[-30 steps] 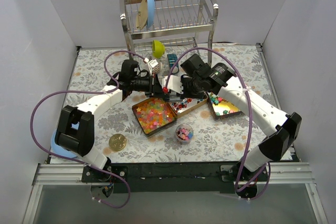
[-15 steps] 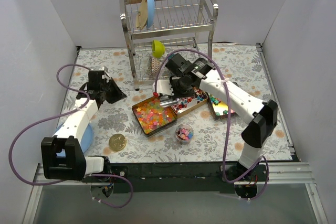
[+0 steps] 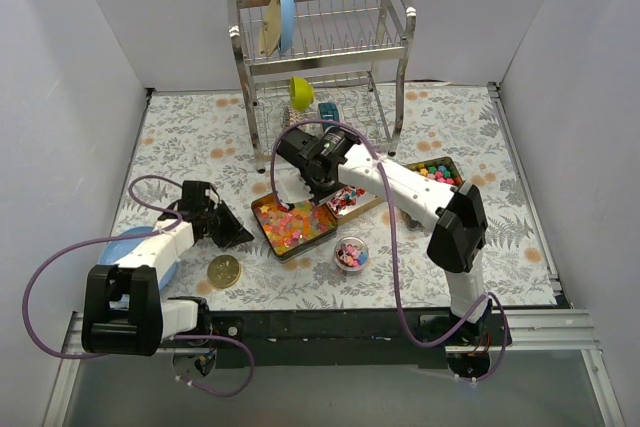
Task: Pack the candies
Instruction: Scoop the fake candies from the storage box.
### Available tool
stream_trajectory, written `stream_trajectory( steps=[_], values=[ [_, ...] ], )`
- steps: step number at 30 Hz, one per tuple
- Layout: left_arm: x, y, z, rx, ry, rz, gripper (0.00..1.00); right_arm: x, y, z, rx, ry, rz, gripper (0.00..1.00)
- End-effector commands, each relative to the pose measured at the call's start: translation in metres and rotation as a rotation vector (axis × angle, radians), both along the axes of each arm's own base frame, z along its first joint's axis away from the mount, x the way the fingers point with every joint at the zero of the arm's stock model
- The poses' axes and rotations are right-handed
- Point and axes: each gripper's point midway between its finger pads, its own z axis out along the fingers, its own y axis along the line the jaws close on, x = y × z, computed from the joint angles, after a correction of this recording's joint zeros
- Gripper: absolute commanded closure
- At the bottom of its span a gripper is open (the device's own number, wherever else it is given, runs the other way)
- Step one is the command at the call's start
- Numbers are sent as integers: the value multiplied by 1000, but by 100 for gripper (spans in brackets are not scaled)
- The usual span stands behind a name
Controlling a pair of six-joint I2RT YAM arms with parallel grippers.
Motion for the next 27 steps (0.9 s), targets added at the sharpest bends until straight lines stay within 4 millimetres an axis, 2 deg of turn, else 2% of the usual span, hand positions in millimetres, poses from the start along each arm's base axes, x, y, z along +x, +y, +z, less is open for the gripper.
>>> stream_trajectory(
  steps=[1,5,9,13,16,19,20,23,27],
  values=[
    [-7,-15,8,-102,-28,-16,100,23,3,21,-113,-168,80,99],
    [-13,-24,5,-127,-25,-51,100,26,13,12,-182,-220,159,99],
    [-12,-31,5,-165,-18,-58,100,16,20,-6,-245,-242,235,99],
    [-11,-37,6,-198,-24,-68,100,15,29,-14,-275,-319,303,99],
    [-18,-43,5,-247,-8,-90,100,13,33,-20,-309,-336,319,99],
    [-20,-46,5,-259,-11,-92,100,0,42,-28,-307,-299,339,99],
    [-20,-46,5,-260,-16,-93,100,-5,46,-25,-303,-287,346,99],
    [-14,-47,10,-264,-42,-92,100,-30,61,-29,-281,-240,384,99],
    [-10,-47,16,-262,-71,-99,100,-46,62,-37,-285,-205,399,99]
  ],
)
